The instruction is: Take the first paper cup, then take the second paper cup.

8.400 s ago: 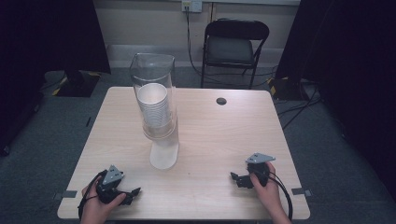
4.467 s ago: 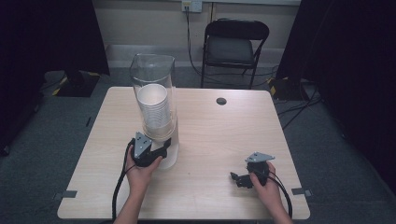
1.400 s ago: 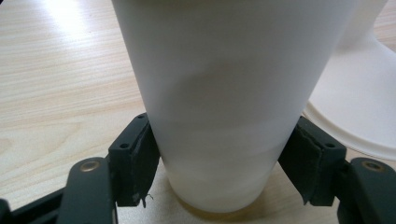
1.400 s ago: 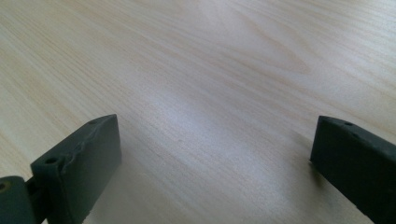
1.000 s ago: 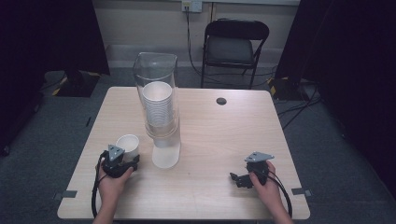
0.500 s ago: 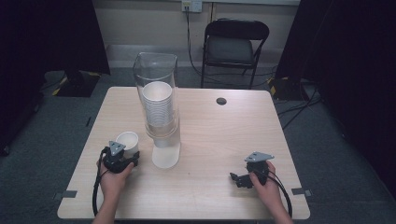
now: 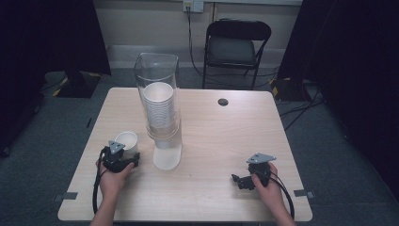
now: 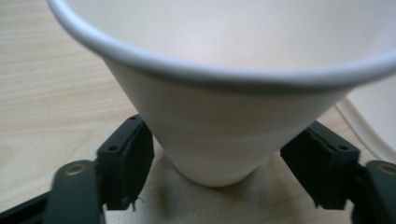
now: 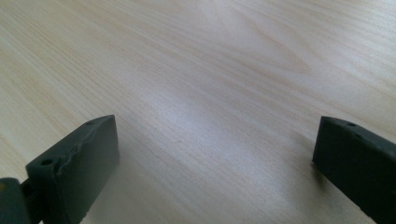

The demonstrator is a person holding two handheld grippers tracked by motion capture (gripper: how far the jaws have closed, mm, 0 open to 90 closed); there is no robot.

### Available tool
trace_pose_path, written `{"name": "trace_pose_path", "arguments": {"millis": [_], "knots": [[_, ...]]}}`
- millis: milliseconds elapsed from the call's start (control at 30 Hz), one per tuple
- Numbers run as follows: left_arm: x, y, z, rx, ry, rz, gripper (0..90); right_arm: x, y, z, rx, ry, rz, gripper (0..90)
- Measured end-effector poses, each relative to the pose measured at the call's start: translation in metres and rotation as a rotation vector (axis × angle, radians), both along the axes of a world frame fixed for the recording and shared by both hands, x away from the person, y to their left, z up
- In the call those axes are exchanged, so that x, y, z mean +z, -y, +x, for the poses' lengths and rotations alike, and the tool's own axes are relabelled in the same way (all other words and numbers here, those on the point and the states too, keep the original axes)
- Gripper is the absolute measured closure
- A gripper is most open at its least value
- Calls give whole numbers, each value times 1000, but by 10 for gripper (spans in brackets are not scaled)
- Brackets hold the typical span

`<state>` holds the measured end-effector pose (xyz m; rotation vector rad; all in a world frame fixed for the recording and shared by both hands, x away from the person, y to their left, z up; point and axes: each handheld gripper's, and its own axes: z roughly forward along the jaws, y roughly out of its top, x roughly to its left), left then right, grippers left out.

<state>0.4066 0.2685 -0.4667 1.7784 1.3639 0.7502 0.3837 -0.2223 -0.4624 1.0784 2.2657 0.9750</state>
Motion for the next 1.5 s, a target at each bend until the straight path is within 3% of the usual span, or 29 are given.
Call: {"name": "trace_pose_path", "arguments": {"millis": [200, 333, 400, 733, 933, 1233, 1367, 1500], "knots": [[2, 1, -7, -15, -39, 27, 204, 0, 0, 0, 0, 0, 0, 0], [4, 0, -12, -31, -40, 34, 183, 0, 0, 0, 0, -1, 2, 0], [5, 0, -19, -51, -24, 3, 177, 0, 0, 0, 0, -1, 2, 0], [5, 1, -36, -112, -28, -18, 169, 0, 0, 0, 0, -1, 2, 0], [13, 5, -46, -179, 10, -77, 168, 0, 0, 0, 0, -1, 1, 0], [24, 16, -53, -212, 46, -95, 170, 0, 0, 0, 0, -1, 0, 0], [31, 28, -56, -253, 63, -93, 171, 0, 0, 0, 3, -3, 7, 0], [40, 41, -54, -313, 107, -90, 179, 0, 0, 0, 5, -5, 6, 0]]}}
